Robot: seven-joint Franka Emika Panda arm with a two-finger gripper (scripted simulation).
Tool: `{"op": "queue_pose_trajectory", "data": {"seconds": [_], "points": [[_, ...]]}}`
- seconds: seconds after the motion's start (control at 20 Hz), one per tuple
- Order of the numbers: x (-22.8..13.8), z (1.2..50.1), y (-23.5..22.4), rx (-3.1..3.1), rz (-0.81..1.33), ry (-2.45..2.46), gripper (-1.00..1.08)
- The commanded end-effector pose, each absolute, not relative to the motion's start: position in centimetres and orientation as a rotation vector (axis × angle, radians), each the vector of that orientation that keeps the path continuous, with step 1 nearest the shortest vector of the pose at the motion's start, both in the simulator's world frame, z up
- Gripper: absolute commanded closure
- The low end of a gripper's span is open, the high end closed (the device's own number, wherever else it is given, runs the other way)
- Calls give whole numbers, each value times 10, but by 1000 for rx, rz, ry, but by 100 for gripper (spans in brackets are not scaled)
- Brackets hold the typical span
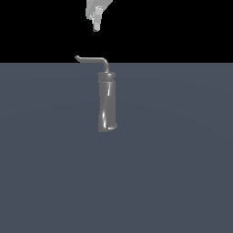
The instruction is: Turn on the faucet by rotating a designated handle.
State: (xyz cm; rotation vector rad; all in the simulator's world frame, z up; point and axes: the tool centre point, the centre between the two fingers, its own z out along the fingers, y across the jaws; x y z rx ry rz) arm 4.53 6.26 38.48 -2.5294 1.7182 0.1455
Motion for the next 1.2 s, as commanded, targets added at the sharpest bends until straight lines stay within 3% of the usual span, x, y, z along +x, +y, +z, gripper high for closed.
{"op": "queue_pose_trajectory", "data": {"seconds": [0.0,0.55,1.15], "points": [[59,373,71,-2487,134,1802,108],[105,323,109,-2312,53,2100,108],[121,301,128,-2230,0,2212,108]]}}
